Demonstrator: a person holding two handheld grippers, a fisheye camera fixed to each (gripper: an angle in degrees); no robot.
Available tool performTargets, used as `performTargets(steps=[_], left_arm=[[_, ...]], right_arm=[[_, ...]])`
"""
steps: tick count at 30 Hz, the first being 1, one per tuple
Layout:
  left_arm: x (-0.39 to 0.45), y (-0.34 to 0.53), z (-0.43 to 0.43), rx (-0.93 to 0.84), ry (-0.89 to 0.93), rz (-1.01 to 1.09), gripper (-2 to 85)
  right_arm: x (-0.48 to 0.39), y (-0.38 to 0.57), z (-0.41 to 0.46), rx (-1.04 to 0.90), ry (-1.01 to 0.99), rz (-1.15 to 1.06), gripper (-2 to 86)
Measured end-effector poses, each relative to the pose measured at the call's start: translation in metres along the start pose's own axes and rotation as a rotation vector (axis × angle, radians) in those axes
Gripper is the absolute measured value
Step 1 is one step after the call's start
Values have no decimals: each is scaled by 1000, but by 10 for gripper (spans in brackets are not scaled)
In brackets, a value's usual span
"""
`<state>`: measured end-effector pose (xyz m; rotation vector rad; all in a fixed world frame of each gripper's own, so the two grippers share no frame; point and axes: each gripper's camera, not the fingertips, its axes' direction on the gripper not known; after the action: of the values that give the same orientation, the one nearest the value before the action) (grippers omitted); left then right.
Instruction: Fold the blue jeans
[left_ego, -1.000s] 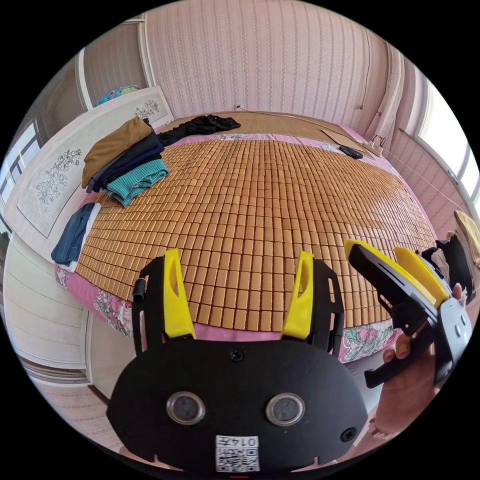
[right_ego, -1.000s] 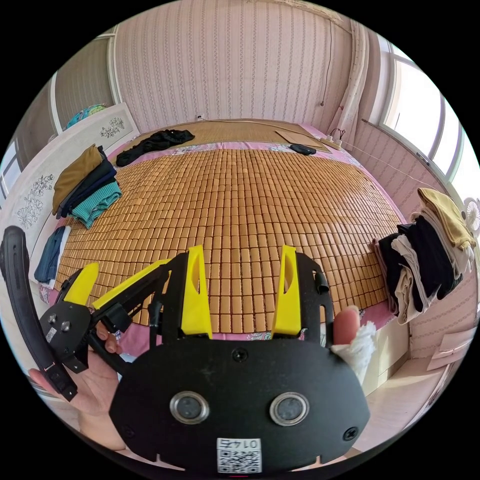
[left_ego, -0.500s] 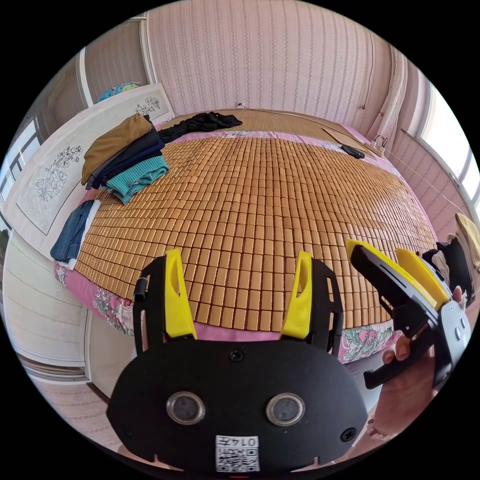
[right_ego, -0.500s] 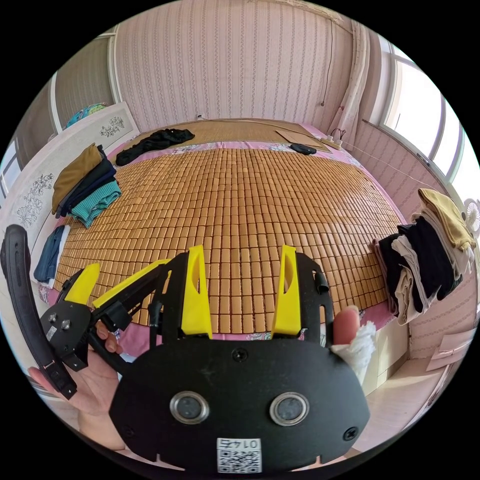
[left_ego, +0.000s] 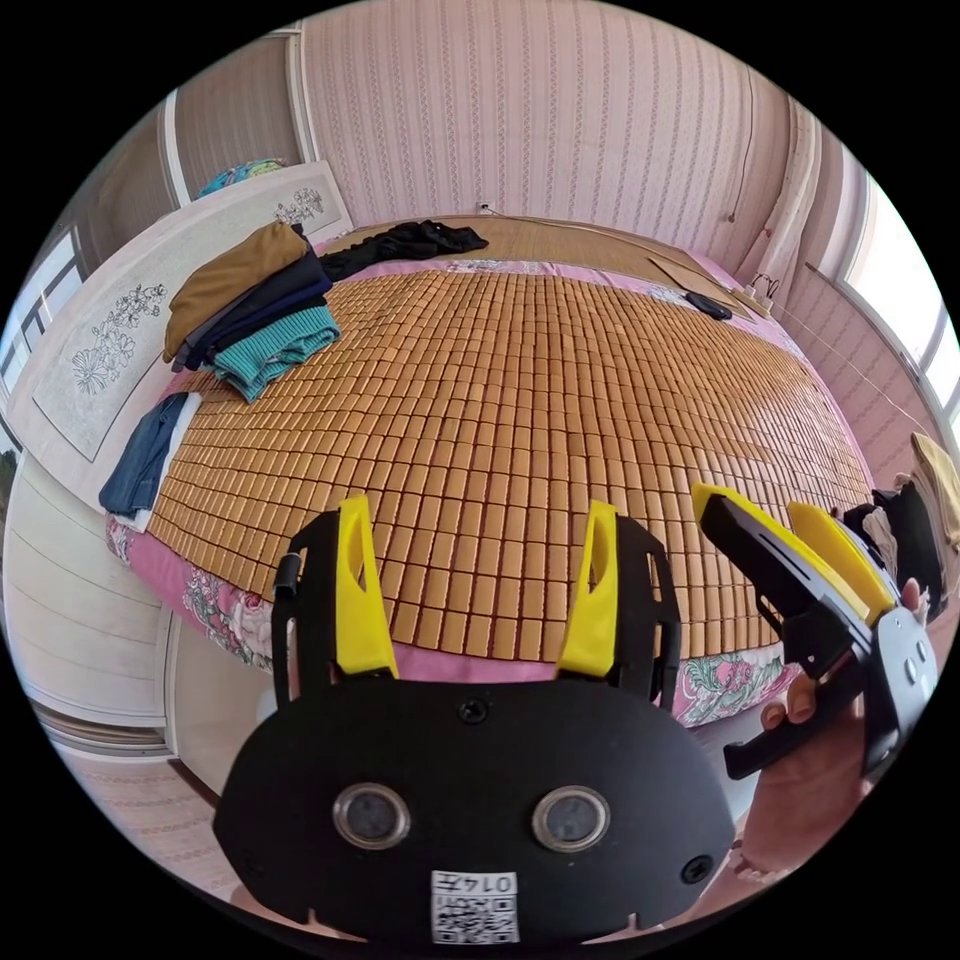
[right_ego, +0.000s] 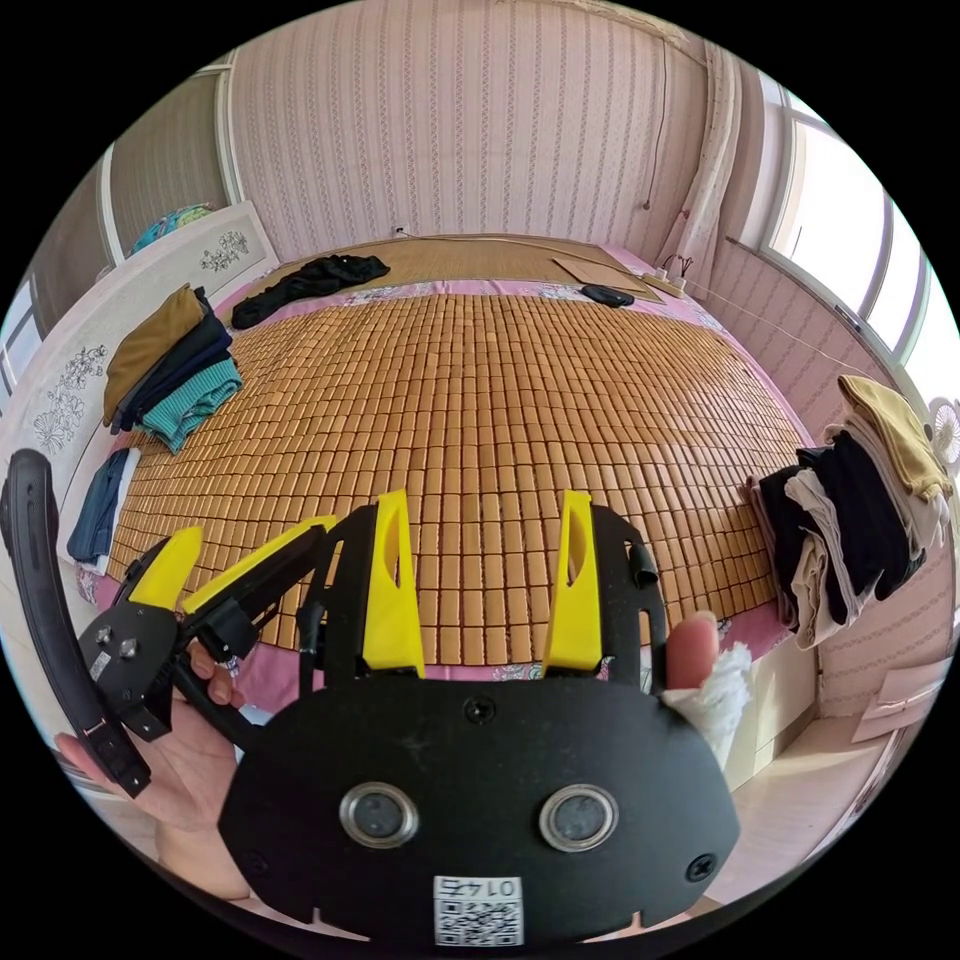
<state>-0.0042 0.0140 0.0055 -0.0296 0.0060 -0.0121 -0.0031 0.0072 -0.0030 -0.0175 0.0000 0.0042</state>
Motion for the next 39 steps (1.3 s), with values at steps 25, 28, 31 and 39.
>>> performTargets(steps=[25,28,31,39], left_arm=[[1,-6,4,-6,4,-7,268],[1,-7,5,-9,6,-8,267],[2,-9,6,-9,6,-8,267],[4,-13,10,-13,7,-8,266]], right_arm=[[1,1,1,-3,-2,-2,197],[1,1,1,-4,-1,-4,196],[1,0,2,-4,-2,-2,196],[0,-1,3,-5,-2,-6,196]])
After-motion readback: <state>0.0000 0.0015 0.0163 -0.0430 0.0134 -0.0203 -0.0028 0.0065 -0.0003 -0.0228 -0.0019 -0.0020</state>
